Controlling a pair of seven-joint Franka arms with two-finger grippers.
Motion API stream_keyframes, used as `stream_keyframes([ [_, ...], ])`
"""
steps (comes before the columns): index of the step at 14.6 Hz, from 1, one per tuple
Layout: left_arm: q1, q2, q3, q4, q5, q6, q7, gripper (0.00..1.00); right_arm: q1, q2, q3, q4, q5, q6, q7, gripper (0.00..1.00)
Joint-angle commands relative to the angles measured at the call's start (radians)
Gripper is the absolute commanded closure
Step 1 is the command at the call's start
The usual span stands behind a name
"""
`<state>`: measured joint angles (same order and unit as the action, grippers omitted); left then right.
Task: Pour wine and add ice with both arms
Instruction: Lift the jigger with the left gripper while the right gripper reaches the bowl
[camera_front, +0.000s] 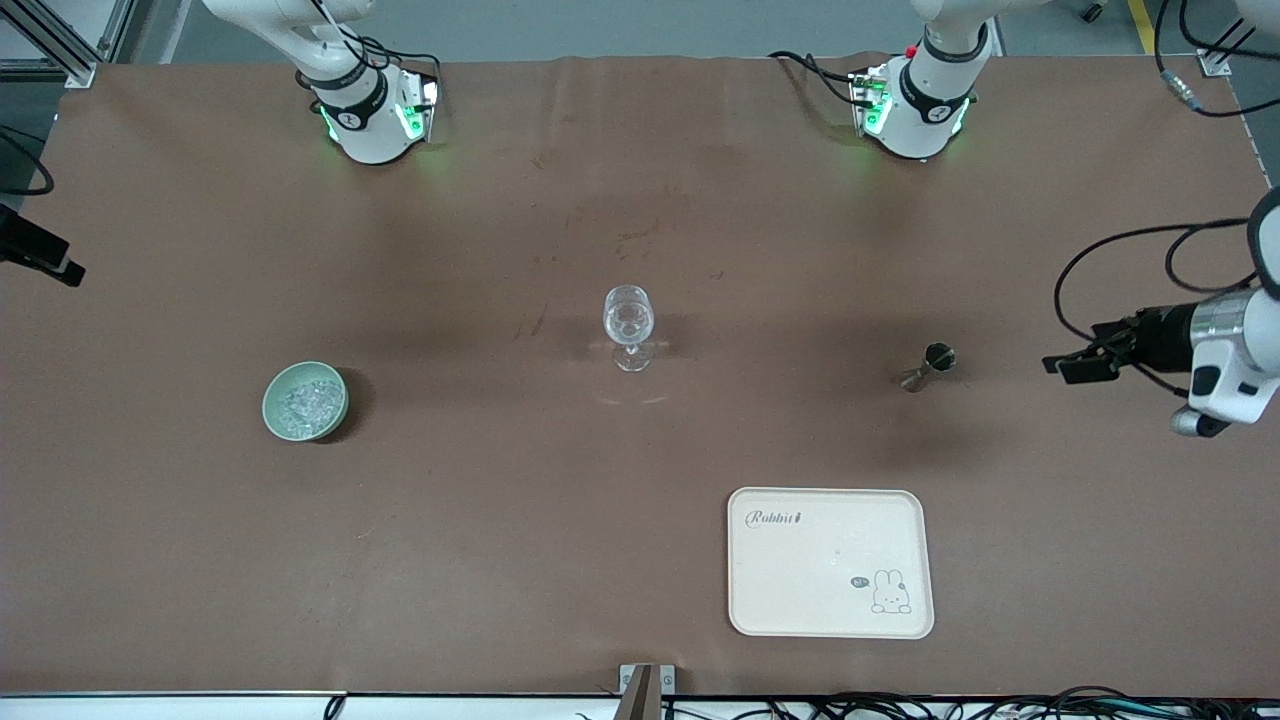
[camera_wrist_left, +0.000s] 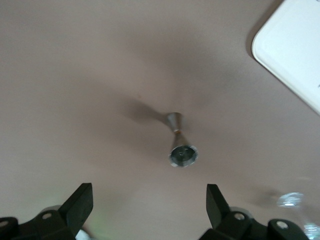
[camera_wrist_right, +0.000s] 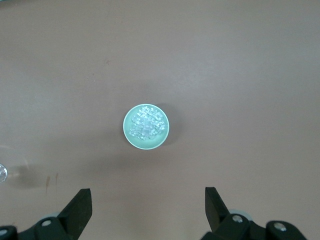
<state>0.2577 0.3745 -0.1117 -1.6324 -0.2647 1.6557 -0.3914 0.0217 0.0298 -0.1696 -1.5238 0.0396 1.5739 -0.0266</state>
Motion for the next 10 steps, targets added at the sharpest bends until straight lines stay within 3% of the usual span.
stream_keyframes([
  [1,0.060,0.128,-0.005,0.026,-0.123,0.016,-0.023,0.00,-0.003,0.004,0.005,-0.138,0.026,0.118,-0.013,0.00],
  [7,0.109,0.332,-0.005,-0.001,-0.342,0.045,-0.055,0.00,0.015,0.087,0.019,-0.375,0.013,0.437,-0.065,0.00],
  [10,0.114,0.363,-0.006,-0.032,-0.404,0.045,-0.056,0.13,0.018,0.128,0.028,-0.522,0.013,0.663,-0.064,0.00],
])
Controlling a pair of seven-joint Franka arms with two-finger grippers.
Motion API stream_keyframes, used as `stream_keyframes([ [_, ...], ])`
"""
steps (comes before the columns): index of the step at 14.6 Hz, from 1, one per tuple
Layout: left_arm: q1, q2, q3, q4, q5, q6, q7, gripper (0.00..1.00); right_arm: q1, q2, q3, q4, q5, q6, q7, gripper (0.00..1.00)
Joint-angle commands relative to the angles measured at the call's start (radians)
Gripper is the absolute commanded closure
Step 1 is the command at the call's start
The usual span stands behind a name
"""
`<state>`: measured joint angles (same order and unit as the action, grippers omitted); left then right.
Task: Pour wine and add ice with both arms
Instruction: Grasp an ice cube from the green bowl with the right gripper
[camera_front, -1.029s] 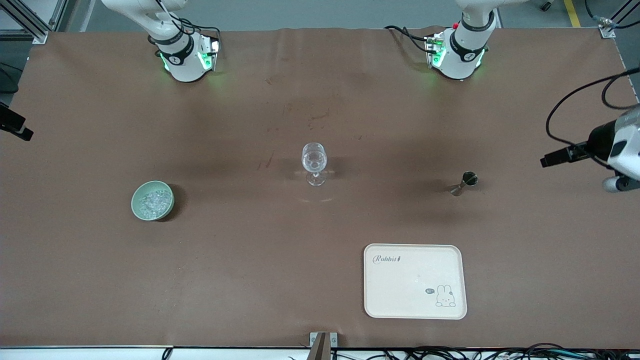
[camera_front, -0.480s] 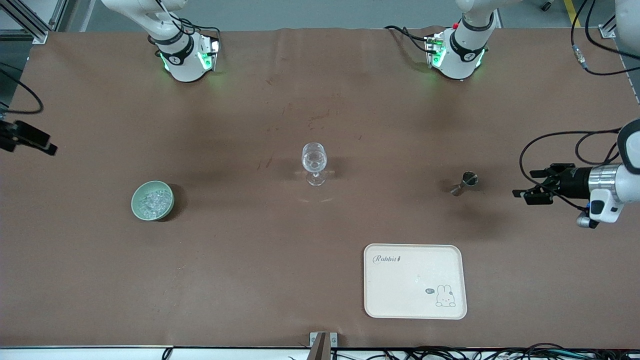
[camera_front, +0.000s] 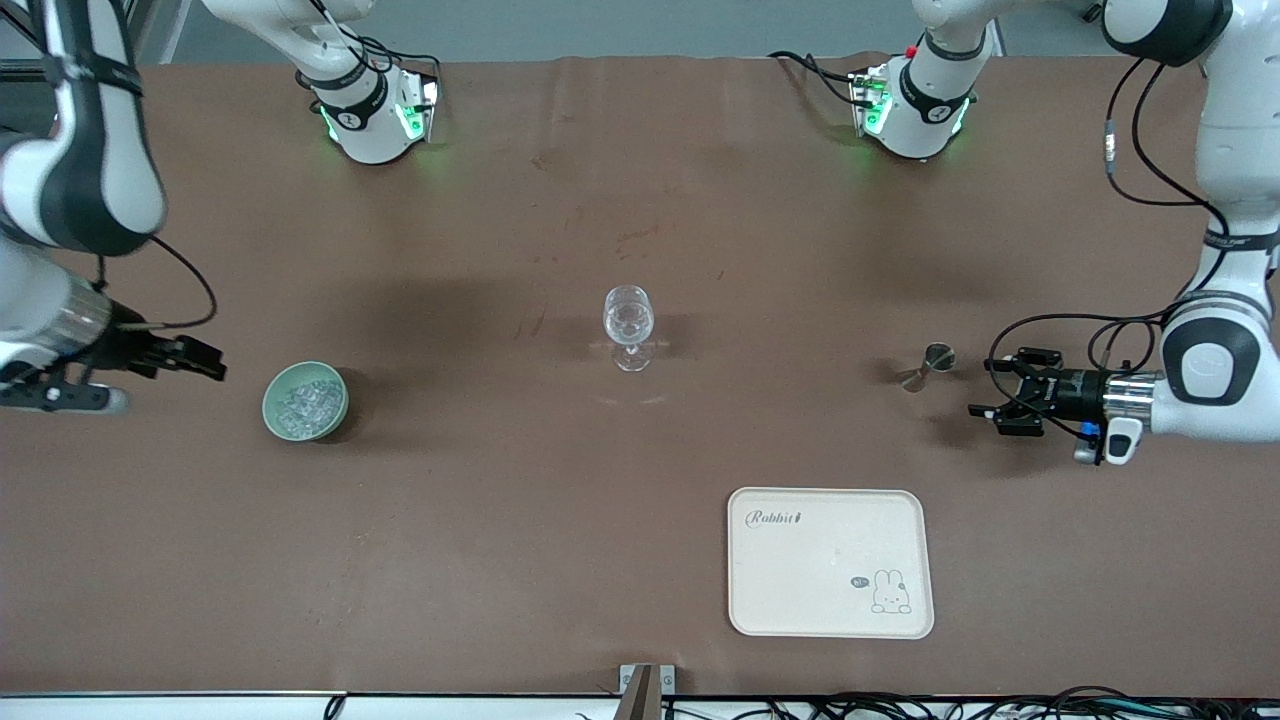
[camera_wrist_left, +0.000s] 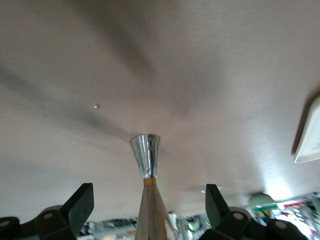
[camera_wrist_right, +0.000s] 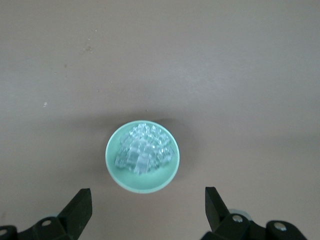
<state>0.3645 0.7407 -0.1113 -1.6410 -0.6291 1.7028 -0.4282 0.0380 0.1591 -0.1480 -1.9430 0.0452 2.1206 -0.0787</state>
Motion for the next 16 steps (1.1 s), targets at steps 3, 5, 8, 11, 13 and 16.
stream_keyframes([
  [3,0.002,0.020,-0.008,-0.062,-0.098,-0.003,-0.034,0.20,0.010,0.043,0.008,-0.203,0.007,0.276,-0.010,0.00],
  [5,0.002,0.037,-0.010,-0.075,-0.142,-0.003,-0.035,0.23,0.014,0.075,0.021,-0.252,0.007,0.364,-0.009,0.00],
  [8,0.002,0.039,-0.010,-0.097,-0.167,-0.003,-0.049,0.28,0.022,0.122,0.022,-0.258,0.012,0.397,-0.004,0.13],
  [11,0.001,0.040,-0.011,-0.117,-0.196,-0.003,-0.050,0.33,0.026,0.158,0.022,-0.252,0.019,0.406,-0.001,0.31],
  [13,0.001,0.039,-0.013,-0.118,-0.196,-0.005,-0.050,0.38,0.037,0.161,0.022,-0.255,0.019,0.407,0.000,0.39],
  [16,-0.001,0.039,-0.015,-0.118,-0.196,-0.011,-0.049,0.45,0.037,0.171,0.022,-0.255,0.019,0.406,0.002,0.45],
])
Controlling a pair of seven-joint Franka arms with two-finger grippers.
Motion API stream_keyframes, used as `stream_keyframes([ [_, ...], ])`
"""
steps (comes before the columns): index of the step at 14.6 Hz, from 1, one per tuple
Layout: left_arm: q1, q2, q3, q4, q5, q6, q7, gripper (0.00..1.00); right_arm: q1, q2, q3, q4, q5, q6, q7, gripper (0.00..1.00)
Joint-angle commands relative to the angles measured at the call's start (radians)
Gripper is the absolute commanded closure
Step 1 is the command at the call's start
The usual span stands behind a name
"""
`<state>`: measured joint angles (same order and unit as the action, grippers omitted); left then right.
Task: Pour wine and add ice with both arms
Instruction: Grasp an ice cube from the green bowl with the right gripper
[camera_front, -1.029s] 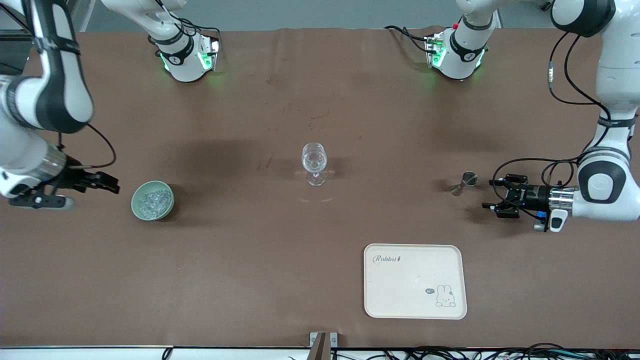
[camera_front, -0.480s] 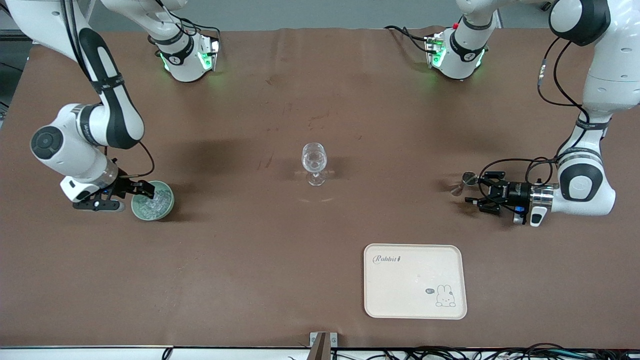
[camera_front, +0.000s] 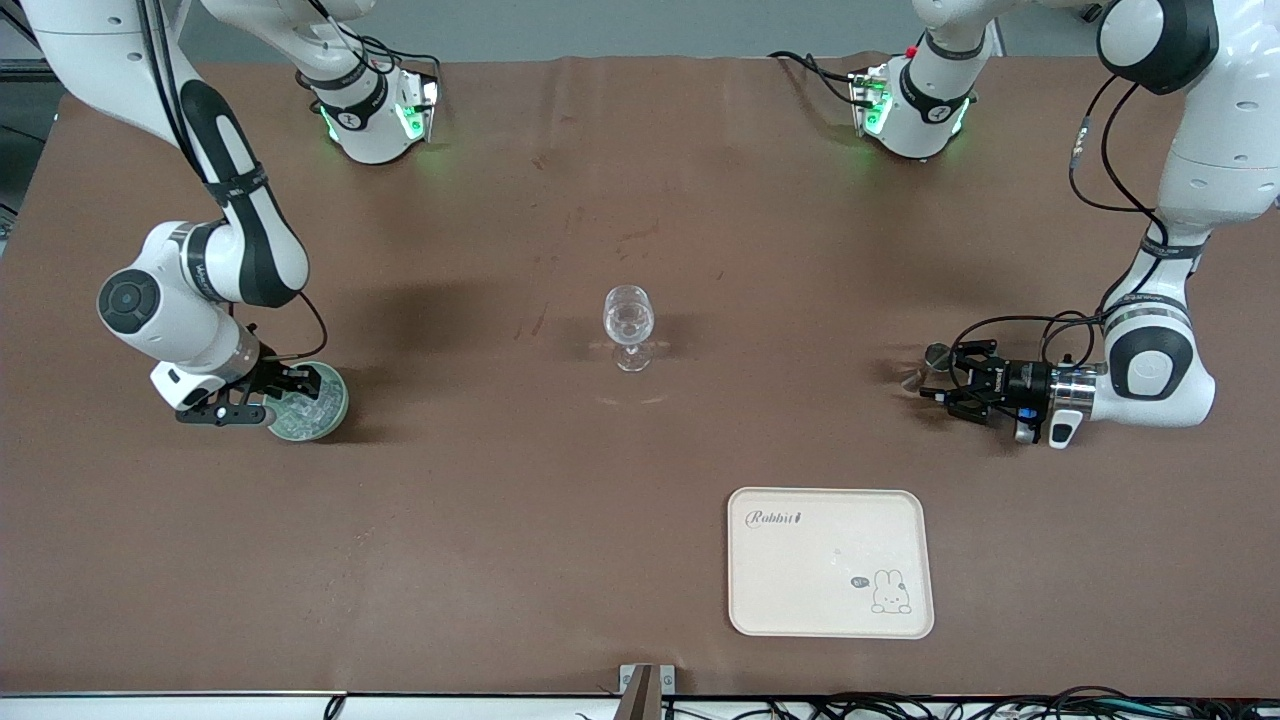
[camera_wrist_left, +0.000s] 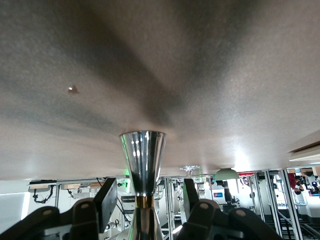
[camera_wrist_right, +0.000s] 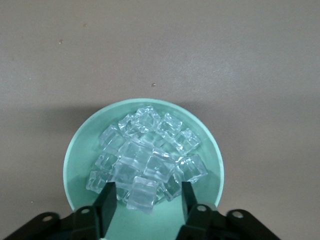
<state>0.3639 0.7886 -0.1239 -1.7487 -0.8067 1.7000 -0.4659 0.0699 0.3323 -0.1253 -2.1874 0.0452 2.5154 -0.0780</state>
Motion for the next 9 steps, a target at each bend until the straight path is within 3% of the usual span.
stream_keyframes([
  [1,-0.002,-0.008,-0.002,-0.012,-0.019,-0.008,-0.010,0.48,0.005,0.002,-0.001,-0.011,0.019,0.013,0.001,0.45],
  [6,-0.003,-0.009,-0.003,-0.018,-0.019,-0.013,-0.005,0.59,0.005,0.008,-0.001,-0.012,0.019,0.011,0.006,0.51],
  [9,-0.003,-0.009,-0.003,-0.018,-0.019,-0.017,-0.007,0.70,0.005,0.014,-0.001,-0.012,0.021,0.013,0.006,0.52],
])
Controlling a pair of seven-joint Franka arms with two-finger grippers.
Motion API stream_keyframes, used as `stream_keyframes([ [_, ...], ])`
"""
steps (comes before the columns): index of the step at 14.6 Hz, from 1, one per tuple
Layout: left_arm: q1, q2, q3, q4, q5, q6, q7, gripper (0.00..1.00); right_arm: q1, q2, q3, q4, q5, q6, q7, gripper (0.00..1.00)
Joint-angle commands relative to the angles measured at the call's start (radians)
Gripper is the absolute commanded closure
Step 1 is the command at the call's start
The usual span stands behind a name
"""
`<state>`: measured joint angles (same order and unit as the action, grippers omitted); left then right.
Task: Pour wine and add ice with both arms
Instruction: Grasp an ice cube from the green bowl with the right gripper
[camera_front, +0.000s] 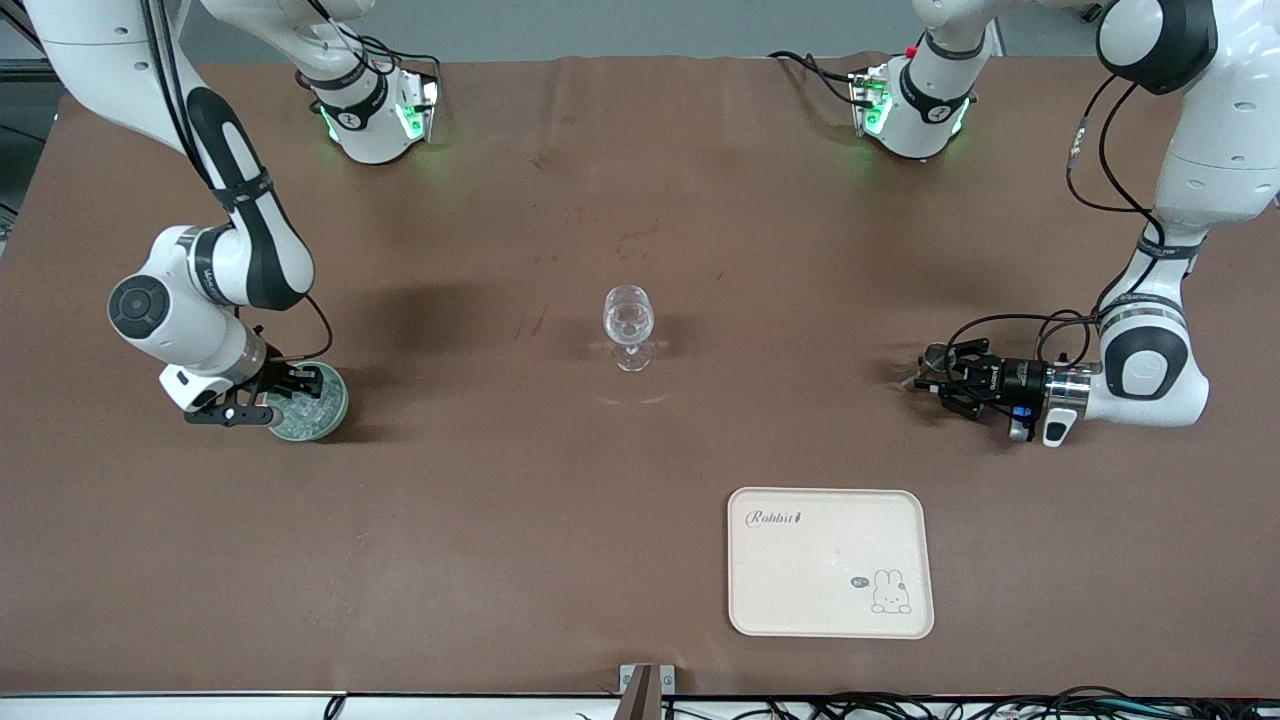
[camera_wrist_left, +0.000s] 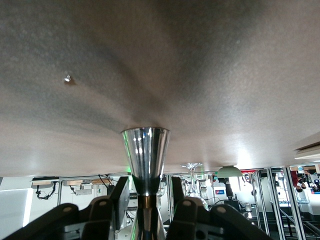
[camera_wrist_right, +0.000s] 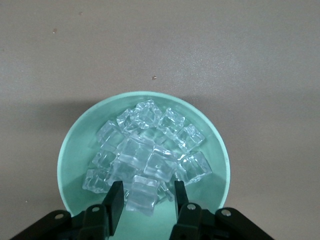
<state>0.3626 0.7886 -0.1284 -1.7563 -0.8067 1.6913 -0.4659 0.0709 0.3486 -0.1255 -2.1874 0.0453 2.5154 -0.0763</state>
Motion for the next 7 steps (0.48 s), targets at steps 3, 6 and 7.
stream_keyframes([
  [3,-0.002,-0.009,0.001,-0.009,-0.019,-0.009,0.001,0.83,0.004,0.001,0.000,-0.012,0.021,0.013,0.004,0.54],
  [6,-0.002,-0.012,-0.002,-0.008,-0.020,-0.010,-0.003,0.96,0.004,0.004,0.000,-0.011,0.021,0.014,0.006,0.56],
  [7,-0.002,-0.014,-0.006,-0.008,-0.022,-0.010,-0.005,0.99,0.004,0.004,0.000,-0.011,0.021,0.014,0.006,0.57],
])
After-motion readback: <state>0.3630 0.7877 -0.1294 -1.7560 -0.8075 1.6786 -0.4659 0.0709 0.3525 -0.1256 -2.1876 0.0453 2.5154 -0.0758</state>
